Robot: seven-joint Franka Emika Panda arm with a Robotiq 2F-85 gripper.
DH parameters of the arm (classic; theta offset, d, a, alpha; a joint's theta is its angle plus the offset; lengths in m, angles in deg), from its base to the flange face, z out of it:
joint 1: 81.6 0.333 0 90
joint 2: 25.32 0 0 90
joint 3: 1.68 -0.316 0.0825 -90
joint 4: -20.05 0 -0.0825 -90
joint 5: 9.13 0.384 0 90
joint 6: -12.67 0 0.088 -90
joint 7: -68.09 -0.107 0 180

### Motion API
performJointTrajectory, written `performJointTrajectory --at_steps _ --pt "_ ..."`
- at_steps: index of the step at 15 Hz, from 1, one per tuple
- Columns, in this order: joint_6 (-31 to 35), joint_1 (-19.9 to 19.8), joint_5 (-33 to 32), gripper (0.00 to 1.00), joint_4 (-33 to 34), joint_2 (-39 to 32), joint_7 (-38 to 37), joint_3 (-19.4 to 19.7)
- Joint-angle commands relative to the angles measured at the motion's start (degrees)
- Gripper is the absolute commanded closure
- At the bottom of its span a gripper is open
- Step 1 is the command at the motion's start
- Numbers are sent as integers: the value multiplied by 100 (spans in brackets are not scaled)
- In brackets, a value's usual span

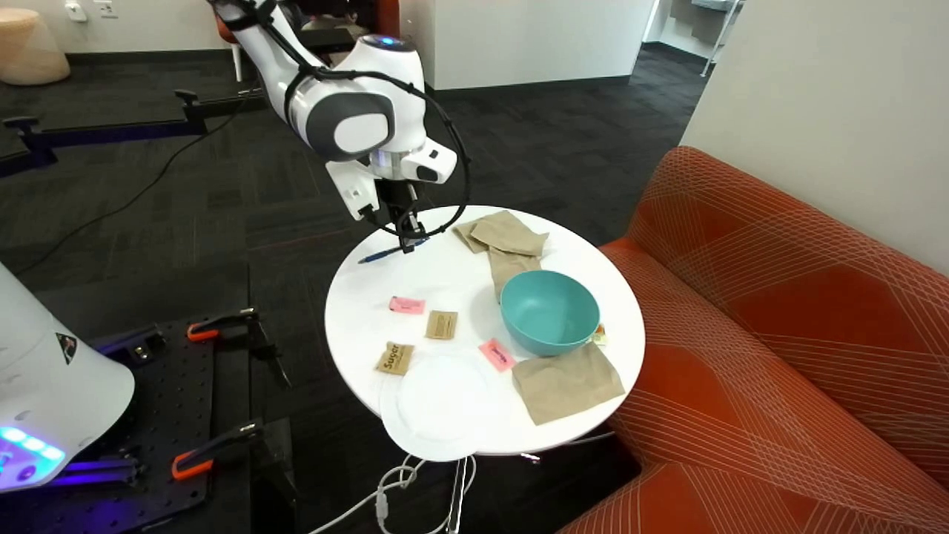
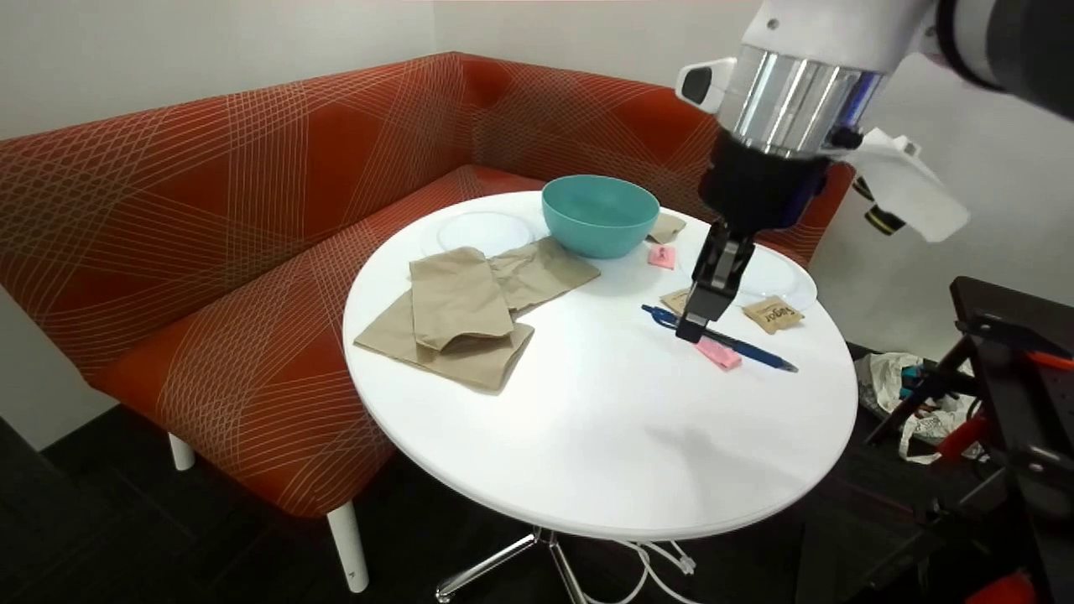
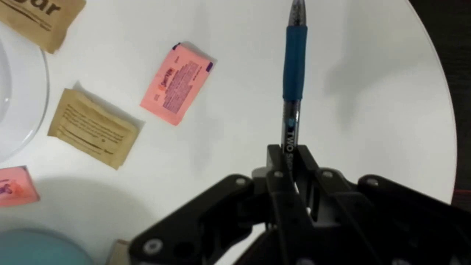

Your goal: Take the pen out of the blue bowl and put it on the table

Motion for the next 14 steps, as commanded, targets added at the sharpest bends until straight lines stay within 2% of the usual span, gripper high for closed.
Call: performJointTrajectory --at_steps 1,3,4,5,10,13,14 --pt "304 280 -339 97 206 -443 -314 320" --pt "359 343 -329 97 287 -566 -326 408" --pt "357 359 -298 63 321 -580 -318 440" --pt "334 351 -291 62 348 -567 -271 455" --pt "29 133 -137 25 362 -159 -19 356" --pt "-533 -167 62 3 313 244 448 100" --pt "-740 -226 122 0 315 377 583 62"
